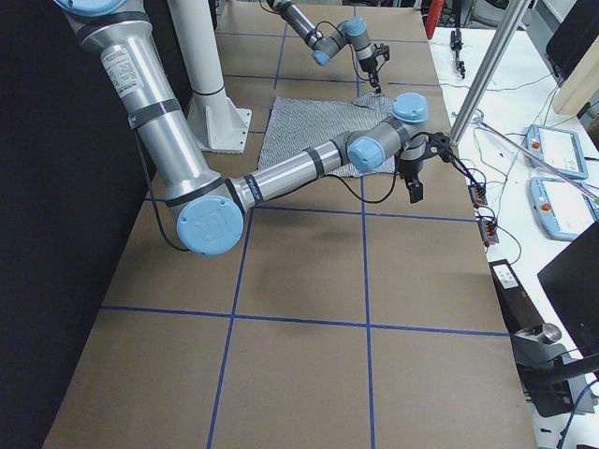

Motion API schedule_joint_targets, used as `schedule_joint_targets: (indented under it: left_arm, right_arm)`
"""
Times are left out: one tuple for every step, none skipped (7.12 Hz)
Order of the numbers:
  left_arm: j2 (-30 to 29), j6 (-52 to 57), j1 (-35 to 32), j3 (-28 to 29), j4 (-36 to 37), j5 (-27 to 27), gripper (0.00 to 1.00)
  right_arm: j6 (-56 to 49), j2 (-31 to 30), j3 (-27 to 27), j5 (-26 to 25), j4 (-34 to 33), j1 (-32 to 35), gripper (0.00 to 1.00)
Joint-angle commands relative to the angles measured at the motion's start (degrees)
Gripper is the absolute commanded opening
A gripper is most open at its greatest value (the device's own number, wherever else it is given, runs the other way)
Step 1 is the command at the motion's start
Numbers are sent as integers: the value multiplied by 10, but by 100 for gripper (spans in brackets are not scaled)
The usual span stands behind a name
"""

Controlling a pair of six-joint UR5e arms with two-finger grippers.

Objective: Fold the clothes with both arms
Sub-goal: 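Lower the left gripper onto the sleeve nearest it and grasp it, then fold the sleeve inward over the shirt body with the left gripper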

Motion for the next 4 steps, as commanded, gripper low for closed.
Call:
schedule_joint_targets:
  left_arm:
    - [-59,-47,14,-1,76,0,0]
    - [-84,-67,21,4,91,0,0]
    - [-101,-72,34,5,107,1,0]
    - [-106,-77,41,9,107,1,0]
  right_arm:
    - [2,0,-1,0,0,-1,100]
    - [2,1,0,0,0,-1,100]
    - [3,1,0,0,0,-1,100]
    - [3,2,-1,0,-1,-1,100]
